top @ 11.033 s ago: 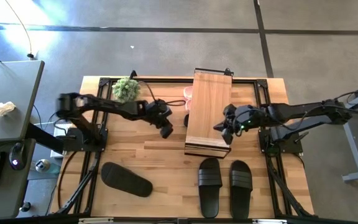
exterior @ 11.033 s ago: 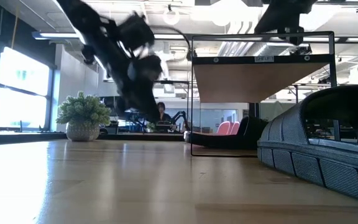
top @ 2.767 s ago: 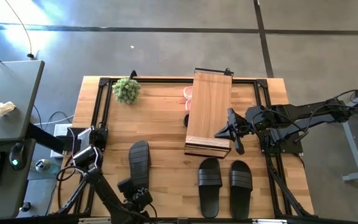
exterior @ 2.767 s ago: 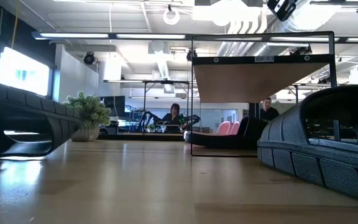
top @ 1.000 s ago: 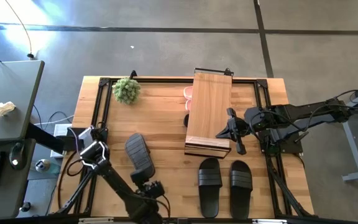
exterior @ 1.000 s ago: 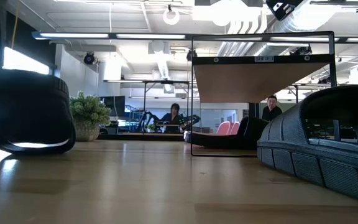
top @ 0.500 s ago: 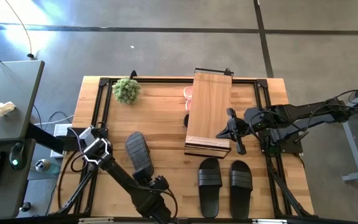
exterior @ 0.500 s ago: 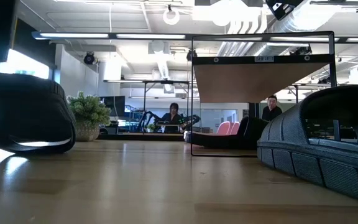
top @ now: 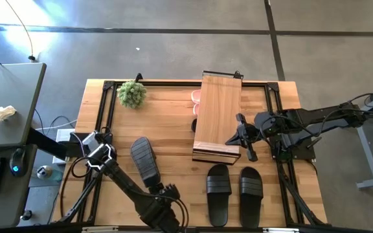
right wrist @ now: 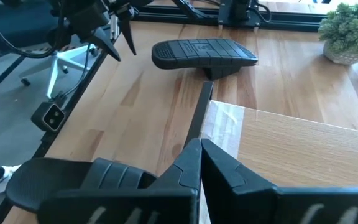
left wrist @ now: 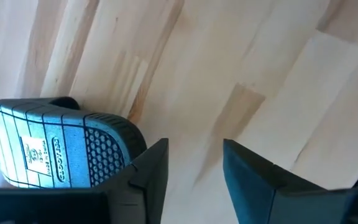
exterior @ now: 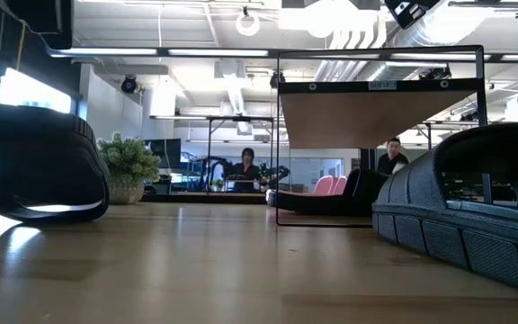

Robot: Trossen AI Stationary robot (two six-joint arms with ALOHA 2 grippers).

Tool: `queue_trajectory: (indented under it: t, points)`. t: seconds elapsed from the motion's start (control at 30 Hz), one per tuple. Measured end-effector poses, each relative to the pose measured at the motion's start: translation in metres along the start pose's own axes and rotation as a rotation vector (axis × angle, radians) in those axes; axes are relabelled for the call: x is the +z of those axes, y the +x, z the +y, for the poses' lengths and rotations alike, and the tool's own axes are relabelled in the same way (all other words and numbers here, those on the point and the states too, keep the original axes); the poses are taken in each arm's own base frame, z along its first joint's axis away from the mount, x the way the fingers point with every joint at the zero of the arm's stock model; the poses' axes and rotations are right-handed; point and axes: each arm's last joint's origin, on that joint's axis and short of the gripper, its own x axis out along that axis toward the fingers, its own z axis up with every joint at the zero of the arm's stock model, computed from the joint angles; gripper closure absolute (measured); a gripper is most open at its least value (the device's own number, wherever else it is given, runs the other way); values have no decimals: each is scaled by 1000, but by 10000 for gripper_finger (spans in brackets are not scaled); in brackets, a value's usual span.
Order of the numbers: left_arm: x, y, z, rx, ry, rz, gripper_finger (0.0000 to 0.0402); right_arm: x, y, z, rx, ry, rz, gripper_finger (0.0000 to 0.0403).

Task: Pick and place slides into the shelf
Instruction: Put the black slipper under the shelf

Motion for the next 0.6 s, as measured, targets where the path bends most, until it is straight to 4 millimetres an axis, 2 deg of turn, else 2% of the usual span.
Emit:
queue_trajectory:
  t: [0.3,0.4,0.6]
  points:
    - [18,8,9,4,59,31,303,0,0,0,-1,8,0,402]
    - [22,17,13,31,70,47,323,0,0,0,-4,8,0,402]
    - [16,38,16,114,91,78,365,0,0,0,-12,3,-2,402]
